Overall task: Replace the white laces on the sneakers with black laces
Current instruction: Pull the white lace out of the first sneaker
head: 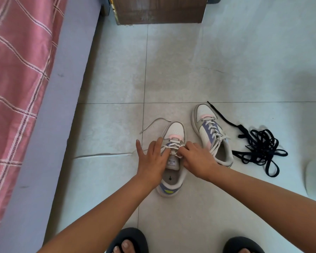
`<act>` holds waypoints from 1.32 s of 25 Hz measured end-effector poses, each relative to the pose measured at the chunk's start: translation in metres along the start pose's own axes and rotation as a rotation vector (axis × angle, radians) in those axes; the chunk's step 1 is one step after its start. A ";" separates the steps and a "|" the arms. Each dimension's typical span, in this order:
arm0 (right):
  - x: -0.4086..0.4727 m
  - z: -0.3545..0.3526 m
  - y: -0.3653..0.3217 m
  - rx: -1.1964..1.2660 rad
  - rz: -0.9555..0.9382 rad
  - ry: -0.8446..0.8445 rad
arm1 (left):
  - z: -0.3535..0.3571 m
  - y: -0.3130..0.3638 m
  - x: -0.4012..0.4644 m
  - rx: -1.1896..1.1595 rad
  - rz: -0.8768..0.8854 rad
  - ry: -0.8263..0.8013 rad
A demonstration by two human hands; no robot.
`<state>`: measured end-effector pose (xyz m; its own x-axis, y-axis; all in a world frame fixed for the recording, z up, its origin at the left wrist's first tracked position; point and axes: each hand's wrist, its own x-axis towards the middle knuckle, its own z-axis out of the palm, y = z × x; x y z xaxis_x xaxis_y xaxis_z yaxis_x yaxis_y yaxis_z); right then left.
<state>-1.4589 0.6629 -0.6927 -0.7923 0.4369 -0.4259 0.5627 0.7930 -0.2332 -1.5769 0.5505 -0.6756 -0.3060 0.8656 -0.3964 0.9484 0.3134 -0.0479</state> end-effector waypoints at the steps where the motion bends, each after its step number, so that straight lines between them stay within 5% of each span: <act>1: 0.001 0.001 0.001 0.051 0.017 -0.019 | -0.001 0.001 0.001 0.021 0.002 -0.015; 6: 0.004 0.003 0.001 0.464 0.045 0.004 | -0.004 0.001 0.007 -0.117 -0.038 -0.084; 9: 0.001 -0.005 -0.001 0.658 0.165 0.055 | -0.001 -0.014 0.014 -0.723 -0.117 0.042; 15: -0.005 -0.022 -0.003 1.210 0.289 0.009 | -0.021 -0.034 0.008 -1.994 -0.347 -0.002; 17: -0.008 -0.029 -0.008 1.430 0.296 0.048 | -0.034 -0.039 0.010 -2.168 -0.342 -0.049; 22: -0.009 -0.049 -0.012 1.787 0.314 0.052 | -0.051 -0.037 0.016 -1.966 -0.191 -0.100; 27: -0.016 -0.055 0.000 1.845 0.306 0.076 | -0.033 -0.046 0.011 -1.881 -0.340 0.318; 29: -0.019 -0.055 0.005 1.812 0.318 0.102 | -0.020 -0.049 0.008 -1.554 -0.321 0.447; 33: -0.020 -0.056 0.016 1.466 0.345 0.198 | 0.002 -0.048 0.009 -0.816 -0.160 0.295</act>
<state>-1.4474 0.6901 -0.6392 -0.5276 0.6501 -0.5468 0.3572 -0.4142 -0.8372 -1.6249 0.5419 -0.6788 -0.5456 0.8179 -0.1825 0.5724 0.5228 0.6317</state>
